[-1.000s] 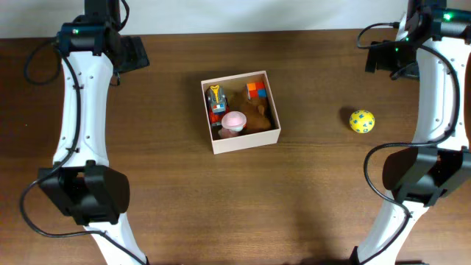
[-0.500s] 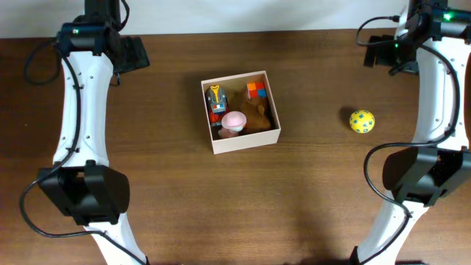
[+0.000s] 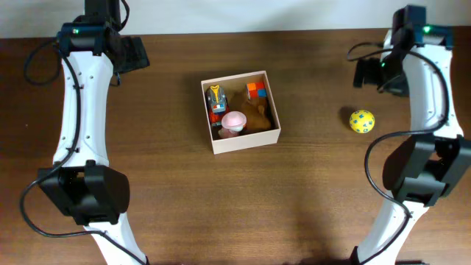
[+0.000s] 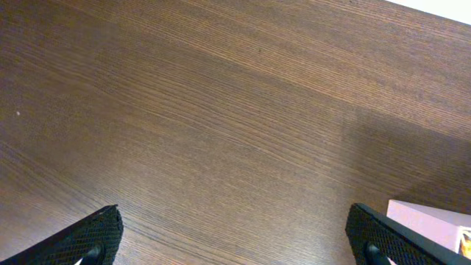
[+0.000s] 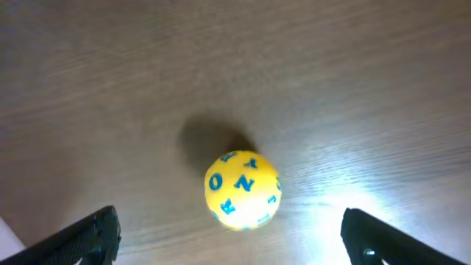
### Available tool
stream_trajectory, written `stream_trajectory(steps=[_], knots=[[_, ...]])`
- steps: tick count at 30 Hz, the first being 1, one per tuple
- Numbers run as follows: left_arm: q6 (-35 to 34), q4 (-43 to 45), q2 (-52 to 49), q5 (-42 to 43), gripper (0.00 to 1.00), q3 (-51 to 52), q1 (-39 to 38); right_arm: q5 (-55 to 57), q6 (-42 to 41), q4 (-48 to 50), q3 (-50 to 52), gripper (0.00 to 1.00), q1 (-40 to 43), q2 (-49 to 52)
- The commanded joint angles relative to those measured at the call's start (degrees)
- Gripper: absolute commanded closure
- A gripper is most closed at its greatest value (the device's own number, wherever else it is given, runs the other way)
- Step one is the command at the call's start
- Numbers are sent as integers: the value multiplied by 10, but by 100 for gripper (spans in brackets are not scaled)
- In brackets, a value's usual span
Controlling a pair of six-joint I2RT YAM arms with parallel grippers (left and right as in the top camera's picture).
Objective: Pack container
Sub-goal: 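Lower the right gripper onto the yellow letter ball and grasp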
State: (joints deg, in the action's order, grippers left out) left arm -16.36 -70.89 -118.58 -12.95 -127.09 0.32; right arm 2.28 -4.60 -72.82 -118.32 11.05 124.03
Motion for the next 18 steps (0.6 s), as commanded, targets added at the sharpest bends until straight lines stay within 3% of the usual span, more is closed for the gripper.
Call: stream_trajectory(steps=[1, 18], knots=[[-8, -1, 11, -8, 1, -5, 1, -3, -8, 35, 59, 1, -1, 1], [-7, -1, 11, -8, 1, -5, 1, -3, -8, 163, 193, 1, 0, 1]])
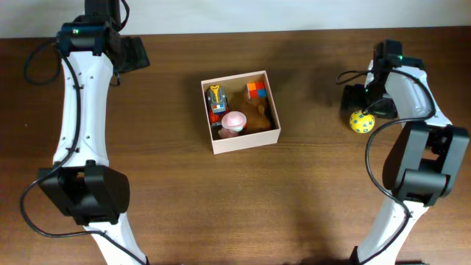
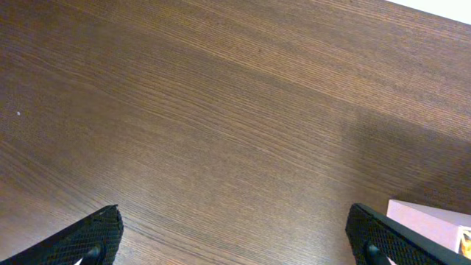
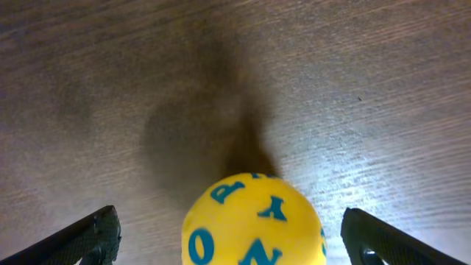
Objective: Pack container
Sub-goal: 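Lower the right gripper onto the yellow letter ball and grasp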
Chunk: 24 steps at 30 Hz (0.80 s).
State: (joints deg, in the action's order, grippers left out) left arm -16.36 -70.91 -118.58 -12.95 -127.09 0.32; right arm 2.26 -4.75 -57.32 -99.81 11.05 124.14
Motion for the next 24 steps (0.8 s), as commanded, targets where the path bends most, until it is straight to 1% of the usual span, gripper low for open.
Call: stream_trajectory(steps=[1, 8, 17, 22, 24], knots=[[-7, -1, 11, -8, 1, -5, 1, -3, -6, 11, 11, 1, 0, 0], [-8, -1, 11, -8, 1, -5, 1, -3, -2, 30, 36, 1, 0, 4], [-8, -1, 11, -8, 1, -5, 1, -3, -2, 20, 38, 0, 0, 33], [-8, -1, 11, -8, 1, -5, 1, -2, -2, 23, 38, 6, 0, 37], [-8, -1, 11, -8, 1, -5, 1, -1, -2, 28, 38, 12, 0, 37]])
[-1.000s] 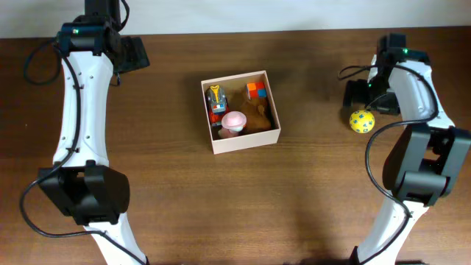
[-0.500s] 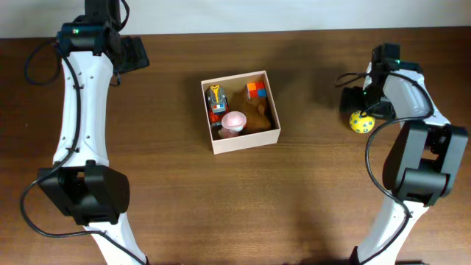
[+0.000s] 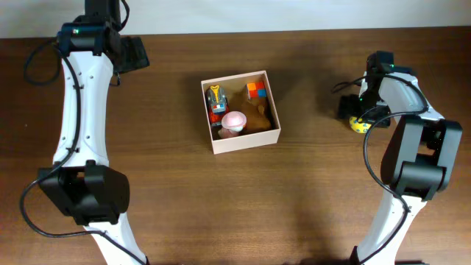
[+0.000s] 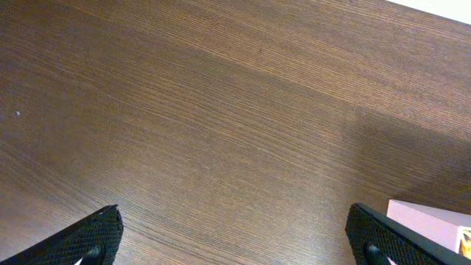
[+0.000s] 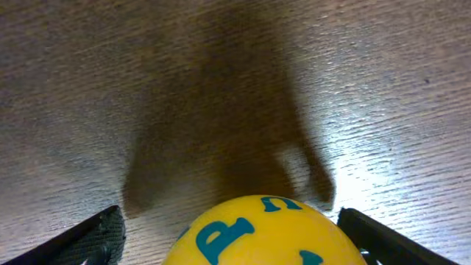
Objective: Pack container
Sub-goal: 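Lower the right gripper onto the yellow letter ball and grasp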
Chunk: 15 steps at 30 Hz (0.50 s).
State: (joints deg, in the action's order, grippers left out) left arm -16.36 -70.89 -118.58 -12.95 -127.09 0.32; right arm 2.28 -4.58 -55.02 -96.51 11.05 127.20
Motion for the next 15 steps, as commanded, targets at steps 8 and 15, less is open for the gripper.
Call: stream_trajectory(steps=[8, 15], knots=[[-8, -2, 11, -8, 1, -5, 1, -2, -4, 15, 2, 34, 0, 6], [-8, -3, 11, -8, 1, -5, 1, -3, -3, -1, -46, 54, -2, 6]])
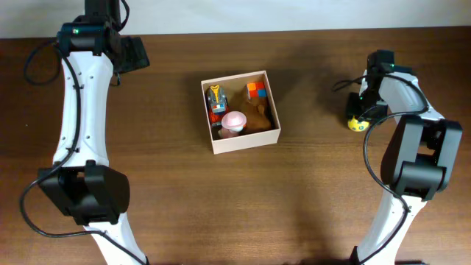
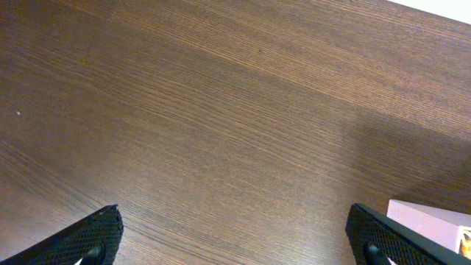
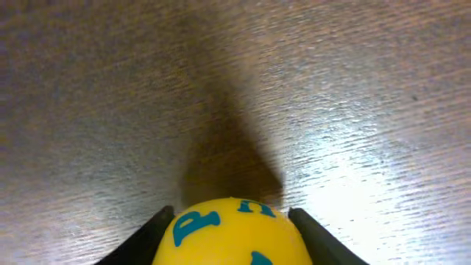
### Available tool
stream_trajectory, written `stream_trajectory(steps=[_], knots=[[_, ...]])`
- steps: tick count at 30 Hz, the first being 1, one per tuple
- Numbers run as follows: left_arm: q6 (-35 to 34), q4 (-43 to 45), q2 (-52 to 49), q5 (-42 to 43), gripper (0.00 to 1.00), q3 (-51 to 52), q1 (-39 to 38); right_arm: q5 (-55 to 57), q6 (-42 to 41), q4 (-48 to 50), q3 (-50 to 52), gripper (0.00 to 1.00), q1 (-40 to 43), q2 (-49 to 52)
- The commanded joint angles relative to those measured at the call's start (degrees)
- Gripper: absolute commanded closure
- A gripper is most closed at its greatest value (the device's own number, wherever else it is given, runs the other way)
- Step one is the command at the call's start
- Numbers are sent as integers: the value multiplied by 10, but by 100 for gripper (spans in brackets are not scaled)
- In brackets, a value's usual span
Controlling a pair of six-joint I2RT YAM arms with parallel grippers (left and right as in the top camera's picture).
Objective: Pack container
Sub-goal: 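Lower the right gripper onto the yellow letter ball and grasp, then lift the yellow ball and carry it left over the box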
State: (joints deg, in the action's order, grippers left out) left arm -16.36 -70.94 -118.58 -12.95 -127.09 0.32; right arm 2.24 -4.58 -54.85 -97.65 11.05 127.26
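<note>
A yellow ball with blue letters [image 1: 358, 124] rests on the wooden table at the right, filling the bottom of the right wrist view [image 3: 232, 235]. My right gripper [image 1: 362, 116] [image 3: 230, 218] is shut on it, a black finger [image 3: 156, 224] pressed against each side. The open white box [image 1: 244, 141] sits mid-table, and its corner [image 2: 430, 221] shows in the left wrist view. My left gripper [image 1: 129, 53] [image 2: 235, 237] hangs open over bare wood at the far left, nothing between its fingers [image 2: 94, 232].
Inside the box lie a small toy car [image 1: 215, 100], a pink toy [image 1: 234, 121], a brown plush [image 1: 258, 113] and a coloured cube [image 1: 255, 90]. The table's back edge runs along the top of the overhead view.
My right gripper's fingers, spread wide either side of the yellow ball, have shut onto it. The ball stays at the same spot on the table. The left arm is unchanged.
My right gripper was open high behind the ball. It then stood lower and closer, open with the ball between its fingers, then nearly at table level. Now it is shut on the ball. The left gripper stayed open throughout.
</note>
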Motion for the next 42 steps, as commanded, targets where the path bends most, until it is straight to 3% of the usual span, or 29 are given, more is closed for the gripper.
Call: stream_trajectory(steps=[1, 7, 18, 32, 42], knots=[[-8, -2, 11, -8, 1, -5, 1, -3, -4, -7, -47, 55, -3, 5], [-7, -2, 11, -8, 1, -5, 1, -16, 5, -31, -149, 56, -23, 5], [-8, -2, 11, -8, 1, -5, 1, -144, 11, -22, -300, 55, -123, 5], [-8, -2, 11, -8, 1, -5, 1, -171, 12, 5, -306, 55, -276, 5], [-7, -2, 11, -8, 1, -5, 1, -171, 28, -3, -295, 56, -316, 14]])
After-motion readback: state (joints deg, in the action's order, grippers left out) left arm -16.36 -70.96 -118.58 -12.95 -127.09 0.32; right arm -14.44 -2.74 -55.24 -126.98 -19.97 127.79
